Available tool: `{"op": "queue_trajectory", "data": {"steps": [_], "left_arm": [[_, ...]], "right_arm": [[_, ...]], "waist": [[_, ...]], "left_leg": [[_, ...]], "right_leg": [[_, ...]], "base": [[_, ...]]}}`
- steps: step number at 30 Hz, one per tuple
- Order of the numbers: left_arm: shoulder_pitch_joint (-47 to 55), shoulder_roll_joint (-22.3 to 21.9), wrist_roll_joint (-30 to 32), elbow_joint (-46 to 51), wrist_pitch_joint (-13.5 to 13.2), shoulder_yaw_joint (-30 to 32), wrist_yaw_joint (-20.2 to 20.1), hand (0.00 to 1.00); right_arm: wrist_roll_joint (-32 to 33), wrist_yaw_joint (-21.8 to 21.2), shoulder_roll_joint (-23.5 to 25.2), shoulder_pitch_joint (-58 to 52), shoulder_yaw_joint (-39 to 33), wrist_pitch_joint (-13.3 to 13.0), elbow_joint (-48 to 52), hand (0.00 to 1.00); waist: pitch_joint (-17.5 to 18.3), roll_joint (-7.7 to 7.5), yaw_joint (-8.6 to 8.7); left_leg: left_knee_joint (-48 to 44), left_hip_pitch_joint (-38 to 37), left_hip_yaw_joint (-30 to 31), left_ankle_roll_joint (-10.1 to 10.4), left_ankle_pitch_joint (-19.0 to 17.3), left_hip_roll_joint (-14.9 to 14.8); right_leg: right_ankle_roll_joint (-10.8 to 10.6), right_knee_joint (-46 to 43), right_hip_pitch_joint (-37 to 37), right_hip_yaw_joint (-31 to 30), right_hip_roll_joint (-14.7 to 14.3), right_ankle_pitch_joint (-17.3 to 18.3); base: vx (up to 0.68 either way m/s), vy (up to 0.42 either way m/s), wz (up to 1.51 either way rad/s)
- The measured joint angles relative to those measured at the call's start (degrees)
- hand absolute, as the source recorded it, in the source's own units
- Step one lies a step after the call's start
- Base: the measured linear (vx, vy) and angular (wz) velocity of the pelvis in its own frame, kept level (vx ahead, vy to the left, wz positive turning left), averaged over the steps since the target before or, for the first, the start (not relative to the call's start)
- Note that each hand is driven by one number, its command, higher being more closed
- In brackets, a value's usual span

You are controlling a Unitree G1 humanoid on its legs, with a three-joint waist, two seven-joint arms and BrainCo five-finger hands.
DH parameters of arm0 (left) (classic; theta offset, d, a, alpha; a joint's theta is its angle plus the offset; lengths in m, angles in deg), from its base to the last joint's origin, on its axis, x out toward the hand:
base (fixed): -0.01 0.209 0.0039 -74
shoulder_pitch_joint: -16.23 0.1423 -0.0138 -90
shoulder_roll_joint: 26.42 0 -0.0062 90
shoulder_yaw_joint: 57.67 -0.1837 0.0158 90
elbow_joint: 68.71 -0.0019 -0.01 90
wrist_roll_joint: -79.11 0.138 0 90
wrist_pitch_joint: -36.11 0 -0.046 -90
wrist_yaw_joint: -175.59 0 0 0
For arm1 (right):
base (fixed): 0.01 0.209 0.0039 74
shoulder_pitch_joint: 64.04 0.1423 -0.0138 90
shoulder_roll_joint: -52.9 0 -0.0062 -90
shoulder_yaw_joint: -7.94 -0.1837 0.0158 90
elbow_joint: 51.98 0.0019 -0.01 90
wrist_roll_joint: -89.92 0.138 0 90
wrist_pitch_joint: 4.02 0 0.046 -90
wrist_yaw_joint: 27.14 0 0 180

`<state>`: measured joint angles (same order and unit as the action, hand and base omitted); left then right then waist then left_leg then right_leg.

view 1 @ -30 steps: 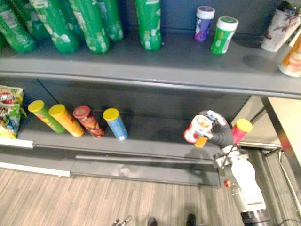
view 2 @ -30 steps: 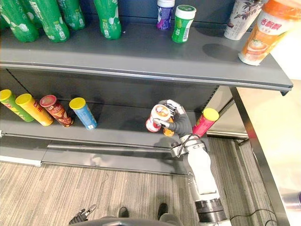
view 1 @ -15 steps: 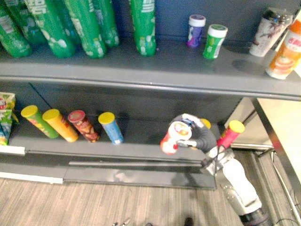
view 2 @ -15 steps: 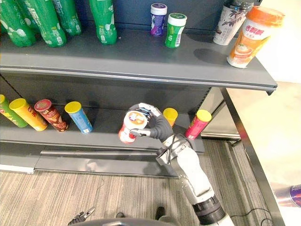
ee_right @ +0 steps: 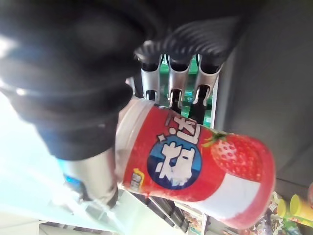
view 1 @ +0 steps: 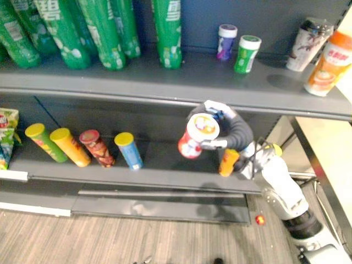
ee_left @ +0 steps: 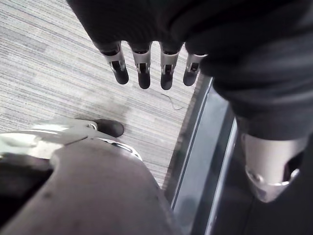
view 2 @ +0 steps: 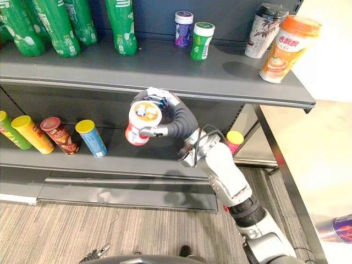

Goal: Put the gum and the chips on the shelf.

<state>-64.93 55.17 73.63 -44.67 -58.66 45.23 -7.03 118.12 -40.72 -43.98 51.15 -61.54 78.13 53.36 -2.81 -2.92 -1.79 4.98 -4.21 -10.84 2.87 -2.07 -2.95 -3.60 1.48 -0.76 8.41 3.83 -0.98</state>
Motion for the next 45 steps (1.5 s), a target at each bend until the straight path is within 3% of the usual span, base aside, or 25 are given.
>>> {"op": "queue_trajectory", "data": {"steps": [11,31,45], "left_arm": [[0.2,0.3,0.0,0.0,0.5,-1.4,0.0,0.0],[0.4,0.3,-0.6,1.0,1.7,-2.5,-0.4,0.0],[0.2,-0.1,-1.0,1.1,1.7,-2.5,-1.1,0.0]], "right_arm": [[1.2,3.6,-6.1,13.1,-4.6,0.2,-8.2,1.0],[1.5,6.9,-8.8,24.8,-4.8,4.7,-28.5,1.0],[-1.5,6.9,-10.5,29.1,-6.7,6.4,-37.8,1.0]], "waist": [[0.8,0.25,0.0],[0.9,0.7,-0.15],[0.7,1.42,-0.7]], "left_leg": [[0.3,-0.1,-0.9,0.0,0.1,-0.2],[0.7,-0.1,-0.8,0.2,1.0,-0.7],[0.7,0.1,-0.7,0.1,1.2,-0.7]], "right_leg": [[0.1,0.4,0.0,-0.8,-0.4,-0.3],[0.8,1.1,0.0,-0.9,-1.0,-1.2],[0.9,1.6,0.1,-0.7,-1.0,-1.6]], "base": [[-0.01,-0.007,-0.03],[0.0,0.0,0.0],[0.0,0.0,0.0]]}}
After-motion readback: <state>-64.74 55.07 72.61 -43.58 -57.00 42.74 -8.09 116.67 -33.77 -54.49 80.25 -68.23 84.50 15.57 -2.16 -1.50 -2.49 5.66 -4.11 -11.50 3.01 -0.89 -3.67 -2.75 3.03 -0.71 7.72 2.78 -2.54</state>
